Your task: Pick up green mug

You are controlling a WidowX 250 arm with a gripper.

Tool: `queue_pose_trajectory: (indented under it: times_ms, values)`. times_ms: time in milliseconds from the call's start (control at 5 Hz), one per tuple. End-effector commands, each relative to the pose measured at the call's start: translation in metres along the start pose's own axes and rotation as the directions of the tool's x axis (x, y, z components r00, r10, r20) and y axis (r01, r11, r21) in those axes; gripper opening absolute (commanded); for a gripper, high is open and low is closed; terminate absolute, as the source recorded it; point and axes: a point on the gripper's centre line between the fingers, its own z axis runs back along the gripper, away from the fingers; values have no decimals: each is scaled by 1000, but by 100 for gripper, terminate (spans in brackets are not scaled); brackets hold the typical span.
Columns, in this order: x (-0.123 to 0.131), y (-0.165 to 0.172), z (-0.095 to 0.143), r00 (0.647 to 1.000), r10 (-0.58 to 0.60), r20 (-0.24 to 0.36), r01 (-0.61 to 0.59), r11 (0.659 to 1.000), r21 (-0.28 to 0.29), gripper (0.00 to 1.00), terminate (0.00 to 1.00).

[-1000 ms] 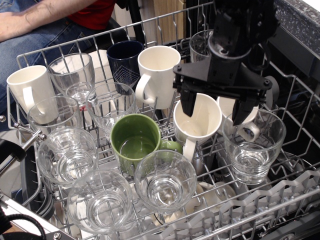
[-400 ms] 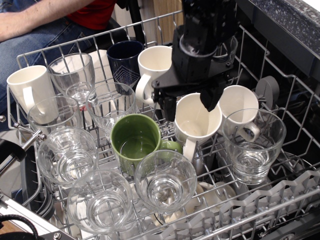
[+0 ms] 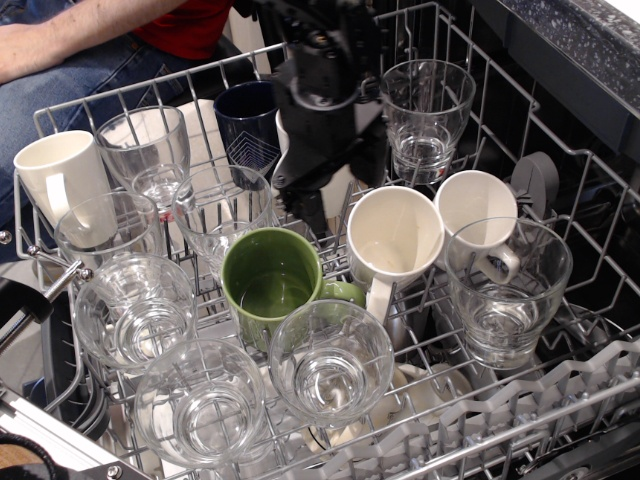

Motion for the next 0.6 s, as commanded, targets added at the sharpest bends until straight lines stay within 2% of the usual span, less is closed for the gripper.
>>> queue_pose_trajectory:
  times_ms: [0,200,400]
  values:
    - [22,-14,-10,994,36,102,-37,999,11,100,0]
    - [26,-13,-26,989,45,139,-50,998,34,100,0]
    - [31,-7,-38,989,41,143,-47,998,38,100,0]
